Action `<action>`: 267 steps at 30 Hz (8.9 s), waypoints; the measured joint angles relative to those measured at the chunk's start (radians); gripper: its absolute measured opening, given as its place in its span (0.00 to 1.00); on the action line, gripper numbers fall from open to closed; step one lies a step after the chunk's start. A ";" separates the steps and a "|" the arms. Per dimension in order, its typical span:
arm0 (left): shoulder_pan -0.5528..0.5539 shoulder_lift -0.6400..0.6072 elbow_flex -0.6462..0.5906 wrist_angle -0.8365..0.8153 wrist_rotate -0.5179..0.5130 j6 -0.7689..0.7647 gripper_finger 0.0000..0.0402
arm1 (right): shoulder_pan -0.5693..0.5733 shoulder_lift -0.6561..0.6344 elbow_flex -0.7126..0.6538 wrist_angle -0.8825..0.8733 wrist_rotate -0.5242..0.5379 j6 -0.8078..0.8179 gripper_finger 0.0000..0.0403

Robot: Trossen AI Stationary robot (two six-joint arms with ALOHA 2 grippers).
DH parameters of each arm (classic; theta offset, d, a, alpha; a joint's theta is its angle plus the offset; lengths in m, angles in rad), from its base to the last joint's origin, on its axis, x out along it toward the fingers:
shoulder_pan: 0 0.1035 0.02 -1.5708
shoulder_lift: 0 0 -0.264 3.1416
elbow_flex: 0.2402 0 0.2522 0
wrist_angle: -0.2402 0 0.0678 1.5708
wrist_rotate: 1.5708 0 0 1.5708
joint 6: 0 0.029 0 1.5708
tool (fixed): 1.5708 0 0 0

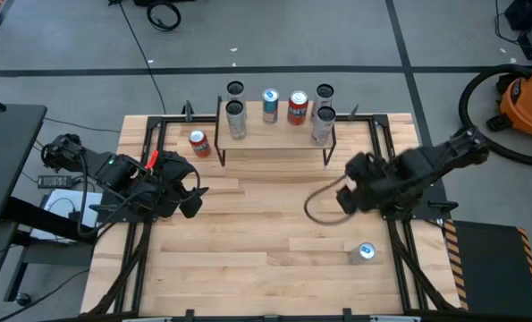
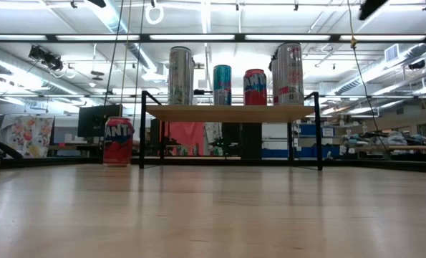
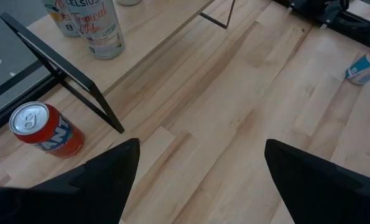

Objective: Place canned beverage on shelf
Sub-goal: Put the blue soda can on the shelf aligned with the other blue soda can

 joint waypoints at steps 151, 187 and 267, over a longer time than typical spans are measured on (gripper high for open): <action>0.000 0.000 0.000 0.112 -0.014 0.000 0.89 | 0.504 0.259 -0.365 0.291 -0.124 0.974 0.63; 0.000 0.000 0.000 0.180 -0.019 0.138 0.89 | 0.228 0.262 -0.354 0.356 -0.093 0.308 0.63; 0.001 0.000 0.000 0.321 -0.018 0.125 0.89 | 0.205 0.218 -0.351 0.799 -0.775 -1.870 0.63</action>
